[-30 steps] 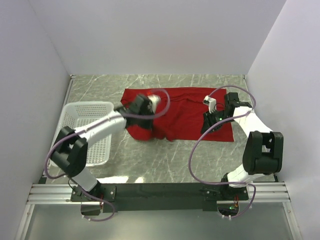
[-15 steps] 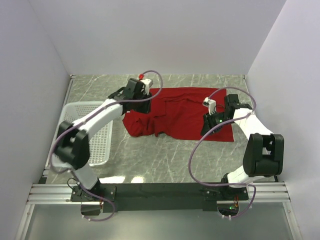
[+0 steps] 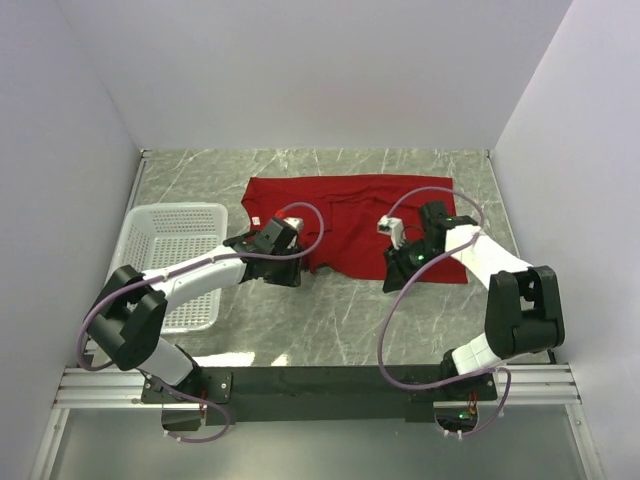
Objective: Fold and stack the t-shirts
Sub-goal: Fold the tshirt
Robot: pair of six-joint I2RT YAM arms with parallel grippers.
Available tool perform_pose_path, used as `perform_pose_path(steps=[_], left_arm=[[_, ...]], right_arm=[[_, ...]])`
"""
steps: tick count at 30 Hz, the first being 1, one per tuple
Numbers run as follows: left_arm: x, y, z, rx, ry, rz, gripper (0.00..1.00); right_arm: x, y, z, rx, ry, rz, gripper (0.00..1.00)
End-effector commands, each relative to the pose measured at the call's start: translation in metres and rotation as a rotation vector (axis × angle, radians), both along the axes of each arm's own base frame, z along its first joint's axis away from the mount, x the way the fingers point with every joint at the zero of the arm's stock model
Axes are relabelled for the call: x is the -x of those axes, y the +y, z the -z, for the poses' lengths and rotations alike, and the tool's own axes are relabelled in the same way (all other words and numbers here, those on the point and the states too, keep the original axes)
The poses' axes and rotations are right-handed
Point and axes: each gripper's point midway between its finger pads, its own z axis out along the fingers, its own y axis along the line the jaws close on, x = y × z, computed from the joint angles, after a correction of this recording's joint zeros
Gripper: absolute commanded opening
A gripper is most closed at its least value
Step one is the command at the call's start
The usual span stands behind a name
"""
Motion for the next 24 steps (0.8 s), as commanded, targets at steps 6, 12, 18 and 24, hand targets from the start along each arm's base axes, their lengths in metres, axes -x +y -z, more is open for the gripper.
perform_pose_path(steps=[6, 12, 18, 24], left_arm=[[-0.038, 0.008, 0.005, 0.086, -0.001, -0.403, 0.50], [-0.055, 0.014, 0.027, 0.064, 0.057, -0.462, 0.45], [-0.067, 0.023, 0.024, 0.033, 0.034, -0.492, 0.44], [-0.068, 0.022, 0.029, 0.036, 0.050, -0.484, 0.41]], right_arm=[[-0.002, 0.015, -0.007, -0.018, -0.039, -0.006, 0.43], [-0.003, 0.011, -0.009, -0.004, -0.068, 0.004, 0.43], [-0.004, 0.006, -0.008, -0.004, -0.069, 0.024, 0.43], [-0.008, 0.004, -0.009, -0.003, -0.070, 0.033, 0.43]])
